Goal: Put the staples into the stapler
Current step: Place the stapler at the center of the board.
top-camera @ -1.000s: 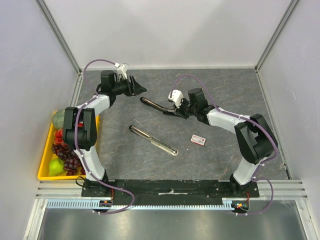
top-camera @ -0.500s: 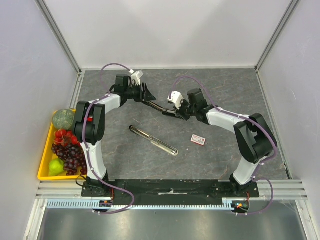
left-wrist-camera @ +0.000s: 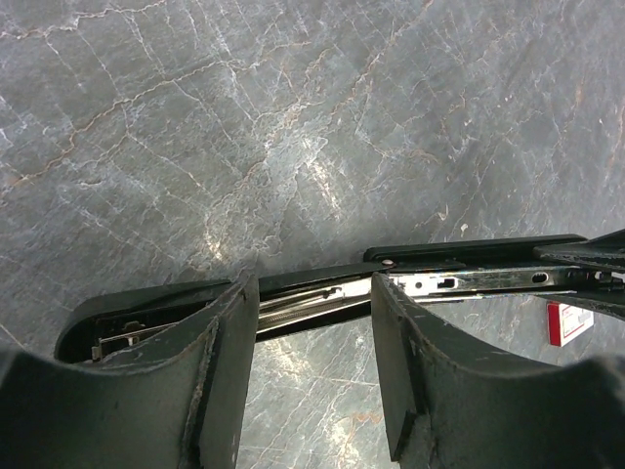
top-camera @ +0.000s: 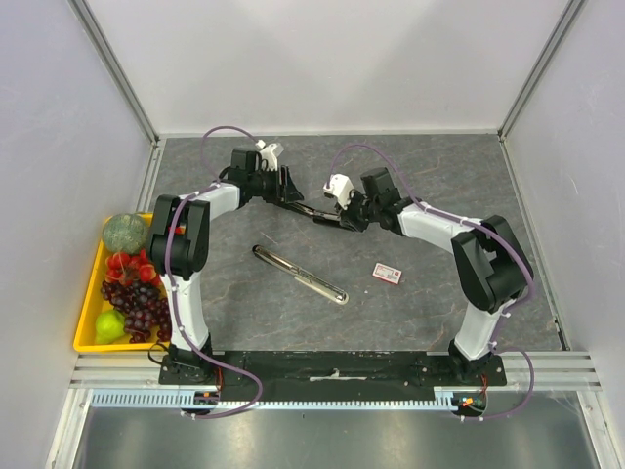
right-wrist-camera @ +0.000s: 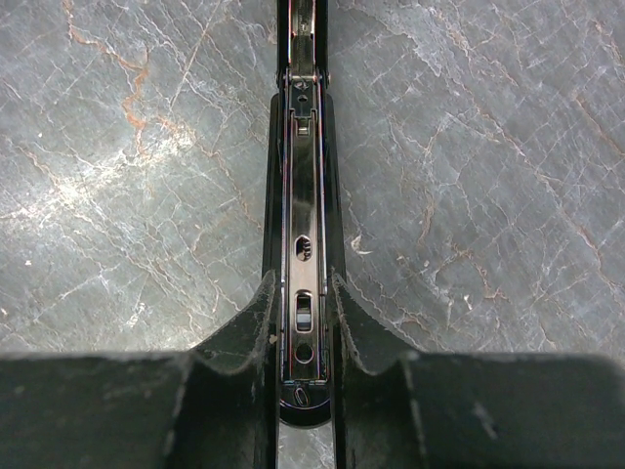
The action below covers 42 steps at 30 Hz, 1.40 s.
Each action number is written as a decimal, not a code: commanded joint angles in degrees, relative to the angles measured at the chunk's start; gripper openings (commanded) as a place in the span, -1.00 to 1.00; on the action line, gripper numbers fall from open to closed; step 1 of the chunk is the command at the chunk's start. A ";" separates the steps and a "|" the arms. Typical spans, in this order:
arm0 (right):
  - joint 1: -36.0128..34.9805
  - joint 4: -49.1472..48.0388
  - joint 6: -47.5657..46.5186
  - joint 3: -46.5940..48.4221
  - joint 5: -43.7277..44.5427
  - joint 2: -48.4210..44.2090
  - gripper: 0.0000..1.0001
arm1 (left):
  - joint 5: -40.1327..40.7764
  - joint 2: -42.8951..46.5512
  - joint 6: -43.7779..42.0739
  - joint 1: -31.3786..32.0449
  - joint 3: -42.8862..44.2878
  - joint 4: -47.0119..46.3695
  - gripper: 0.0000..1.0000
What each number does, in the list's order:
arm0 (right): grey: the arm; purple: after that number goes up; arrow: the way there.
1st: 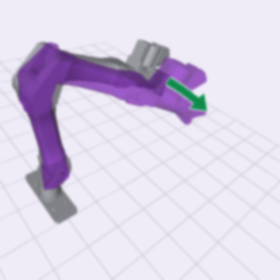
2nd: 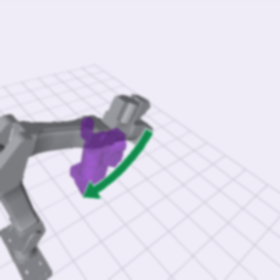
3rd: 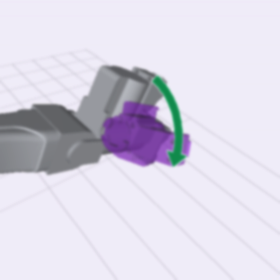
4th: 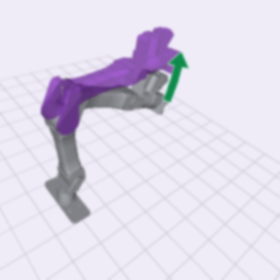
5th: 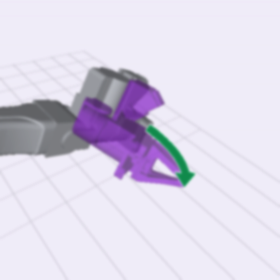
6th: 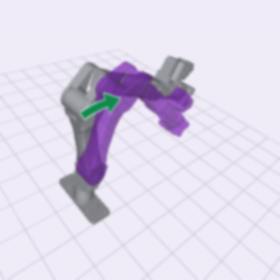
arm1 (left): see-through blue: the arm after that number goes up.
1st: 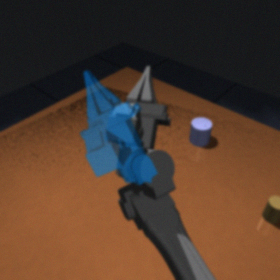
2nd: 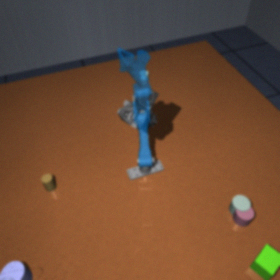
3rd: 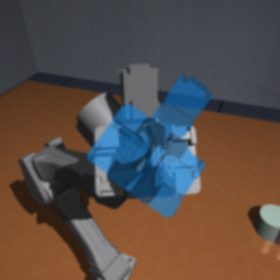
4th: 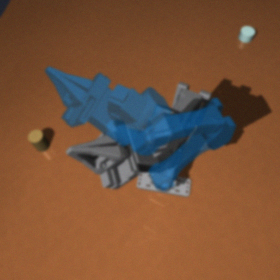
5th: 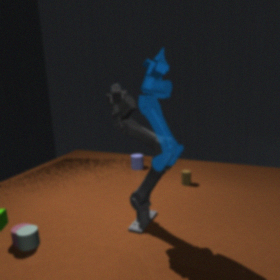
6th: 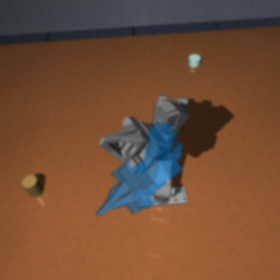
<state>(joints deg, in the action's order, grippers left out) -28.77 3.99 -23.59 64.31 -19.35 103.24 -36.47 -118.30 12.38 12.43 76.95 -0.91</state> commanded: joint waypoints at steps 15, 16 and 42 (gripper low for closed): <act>-0.93 16.49 -0.84 -1.73 3.27 5.13 -0.45 | 0.78 0.70 -2.71 0.41 0.84 2.31 0.13; -1.11 16.66 -0.75 -1.91 3.10 5.04 -0.41 | 0.78 0.88 -2.63 0.32 0.57 2.31 0.13; 1.25 20.08 -7.42 -6.56 -0.86 -15.25 0.20 | -10.00 10.36 -7.10 1.63 1.18 2.57 0.25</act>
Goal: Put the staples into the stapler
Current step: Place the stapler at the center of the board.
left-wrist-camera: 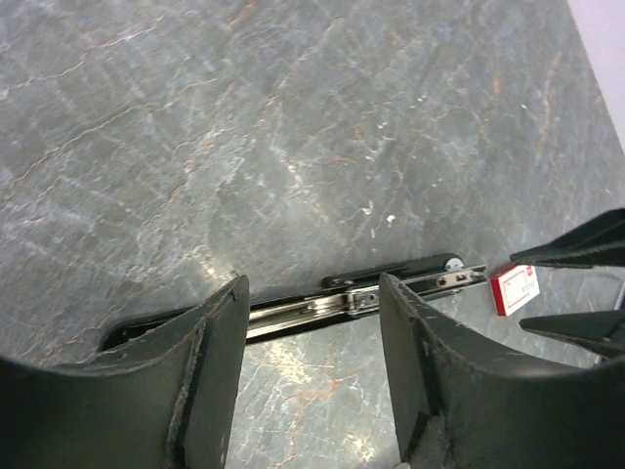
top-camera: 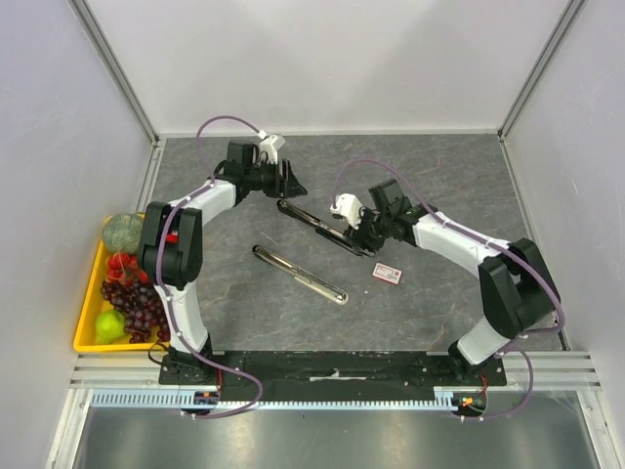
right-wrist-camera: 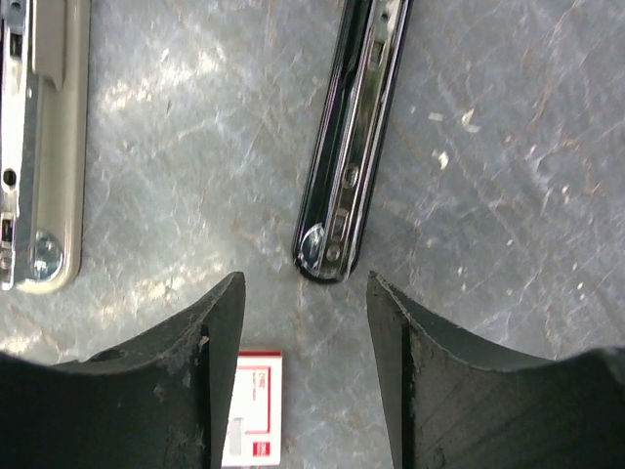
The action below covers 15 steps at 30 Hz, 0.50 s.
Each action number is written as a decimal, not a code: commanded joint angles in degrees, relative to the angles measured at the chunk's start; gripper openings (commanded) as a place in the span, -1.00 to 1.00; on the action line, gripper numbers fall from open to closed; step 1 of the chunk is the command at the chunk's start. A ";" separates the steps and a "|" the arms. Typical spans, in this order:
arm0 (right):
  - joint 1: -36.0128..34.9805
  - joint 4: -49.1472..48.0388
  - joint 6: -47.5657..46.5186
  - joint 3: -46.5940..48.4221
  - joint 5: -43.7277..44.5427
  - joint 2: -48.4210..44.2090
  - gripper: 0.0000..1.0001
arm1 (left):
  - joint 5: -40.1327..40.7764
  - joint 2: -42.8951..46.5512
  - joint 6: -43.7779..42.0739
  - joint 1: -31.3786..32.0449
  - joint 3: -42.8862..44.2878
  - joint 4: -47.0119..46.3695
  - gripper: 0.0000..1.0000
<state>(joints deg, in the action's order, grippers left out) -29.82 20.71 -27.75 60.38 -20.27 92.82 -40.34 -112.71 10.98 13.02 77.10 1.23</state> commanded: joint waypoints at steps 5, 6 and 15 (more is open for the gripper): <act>10.82 6.53 -7.39 -8.43 -3.81 -14.75 0.20 | -8.27 8.64 -19.46 5.60 3.93 9.56 0.38; 12.75 7.32 -8.89 -10.70 -3.81 -17.81 0.20 | -6.18 9.86 -21.16 6.66 4.63 10.62 0.41; 13.21 7.86 -13.12 -18.10 -0.74 -23.03 0.23 | -3.53 11.28 -25.21 12.20 4.90 12.82 0.89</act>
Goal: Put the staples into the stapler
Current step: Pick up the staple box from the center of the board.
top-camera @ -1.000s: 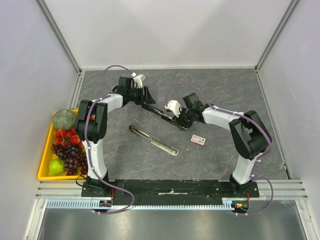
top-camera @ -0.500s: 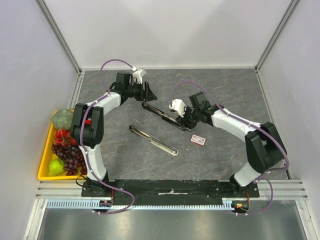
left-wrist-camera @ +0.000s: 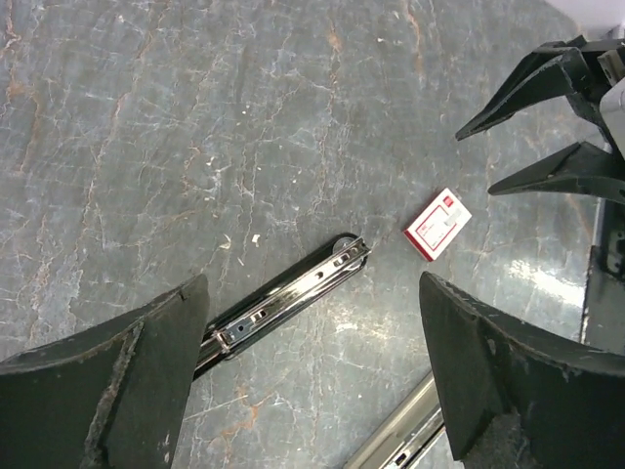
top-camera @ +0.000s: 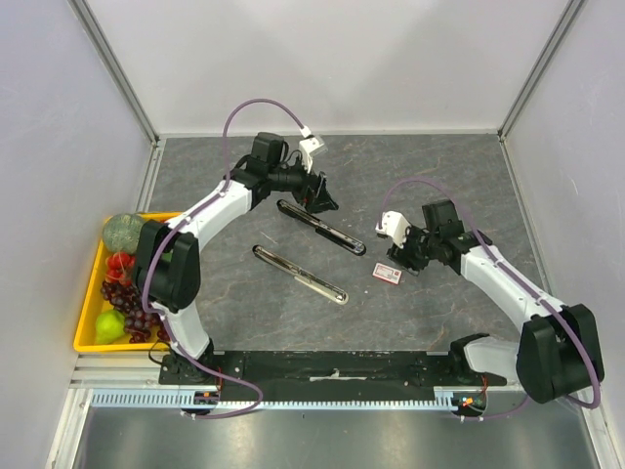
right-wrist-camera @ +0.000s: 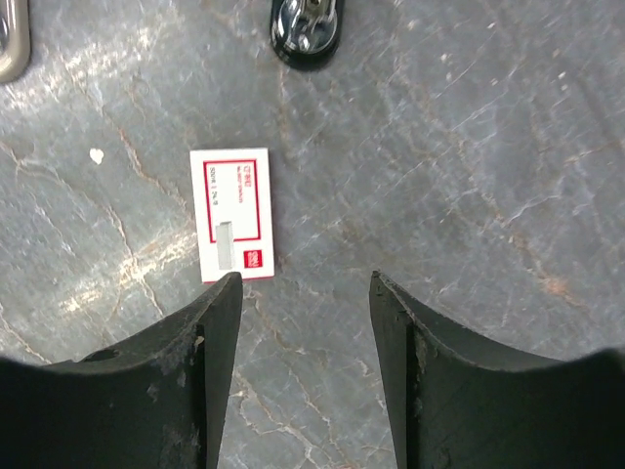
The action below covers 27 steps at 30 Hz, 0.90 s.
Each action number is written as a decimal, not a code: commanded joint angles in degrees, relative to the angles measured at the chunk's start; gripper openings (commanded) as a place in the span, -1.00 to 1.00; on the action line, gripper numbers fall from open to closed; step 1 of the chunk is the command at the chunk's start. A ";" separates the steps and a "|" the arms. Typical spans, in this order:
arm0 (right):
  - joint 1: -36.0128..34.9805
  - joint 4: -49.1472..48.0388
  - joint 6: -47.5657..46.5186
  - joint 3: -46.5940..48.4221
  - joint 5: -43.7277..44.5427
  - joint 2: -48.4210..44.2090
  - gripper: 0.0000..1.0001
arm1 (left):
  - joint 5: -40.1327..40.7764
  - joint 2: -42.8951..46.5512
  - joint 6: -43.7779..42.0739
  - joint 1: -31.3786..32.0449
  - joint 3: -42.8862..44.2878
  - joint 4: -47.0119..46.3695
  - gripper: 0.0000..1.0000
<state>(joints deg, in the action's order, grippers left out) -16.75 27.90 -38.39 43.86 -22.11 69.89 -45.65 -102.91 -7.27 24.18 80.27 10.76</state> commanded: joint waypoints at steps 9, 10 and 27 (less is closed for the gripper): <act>10.58 0.84 -1.78 -1.93 -3.37 -7.30 0.24 | 12.94 0.61 -23.57 13.42 5.07 13.83 0.99; 12.25 0.93 -0.99 -1.67 -3.64 -7.92 0.24 | 15.56 0.09 -25.76 16.22 6.03 14.45 0.99; 46.81 5.32 0.25 1.50 -19.11 -13.11 0.24 | 27.19 -18.80 -40.71 31.45 18.34 20.61 0.99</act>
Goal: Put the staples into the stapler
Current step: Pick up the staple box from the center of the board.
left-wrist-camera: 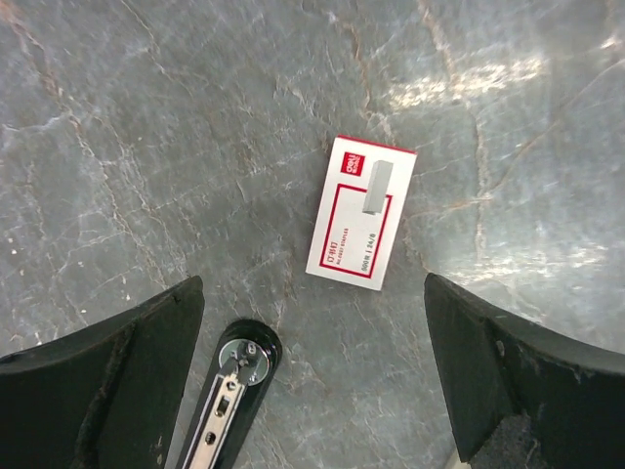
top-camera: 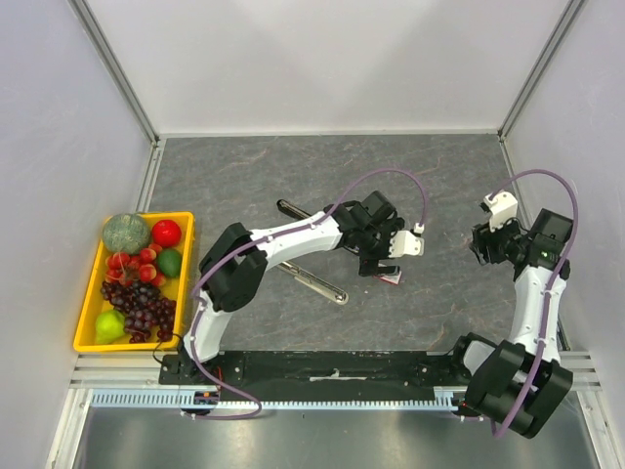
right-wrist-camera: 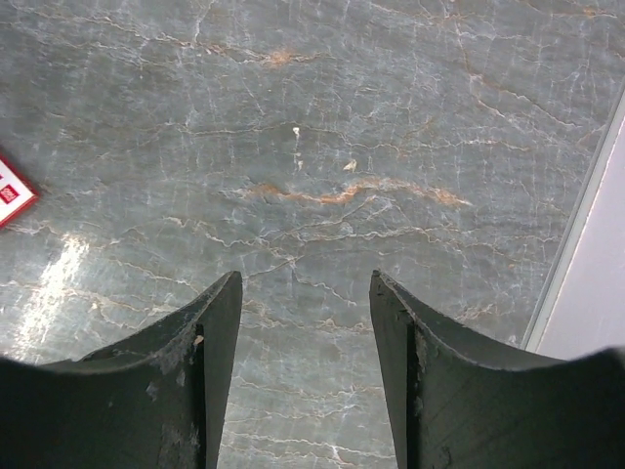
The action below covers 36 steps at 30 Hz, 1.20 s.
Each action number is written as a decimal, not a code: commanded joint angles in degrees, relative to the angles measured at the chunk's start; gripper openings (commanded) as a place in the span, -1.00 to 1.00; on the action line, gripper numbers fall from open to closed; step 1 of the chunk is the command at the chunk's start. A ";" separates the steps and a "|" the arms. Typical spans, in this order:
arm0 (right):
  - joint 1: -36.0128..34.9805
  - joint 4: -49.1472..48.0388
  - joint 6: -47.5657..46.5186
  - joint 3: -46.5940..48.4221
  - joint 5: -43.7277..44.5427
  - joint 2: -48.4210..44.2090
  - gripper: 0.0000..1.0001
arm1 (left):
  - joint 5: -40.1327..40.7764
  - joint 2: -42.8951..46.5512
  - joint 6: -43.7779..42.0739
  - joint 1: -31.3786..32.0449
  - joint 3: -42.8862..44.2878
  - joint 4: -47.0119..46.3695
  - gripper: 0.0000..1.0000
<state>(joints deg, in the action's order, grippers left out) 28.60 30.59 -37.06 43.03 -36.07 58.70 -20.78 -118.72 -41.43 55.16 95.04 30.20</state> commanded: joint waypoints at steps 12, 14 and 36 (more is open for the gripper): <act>3.74 7.29 -5.03 2.68 -10.15 -2.45 0.23 | 0.92 -9.07 -9.19 0.74 7.34 3.46 0.96; 3.74 9.39 -8.10 2.68 -10.86 -2.45 0.22 | 0.74 -9.69 -9.02 0.83 7.79 3.82 0.92; -22.41 0.99 -7.02 -1.37 0.56 3.87 0.36 | -13.50 18.77 26.65 -19.54 -10.57 -10.33 0.99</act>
<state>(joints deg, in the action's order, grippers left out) 15.11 44.07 -58.35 41.41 -43.77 60.47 -30.74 -106.00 -24.75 40.45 87.59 25.15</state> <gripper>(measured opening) 0.680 0.991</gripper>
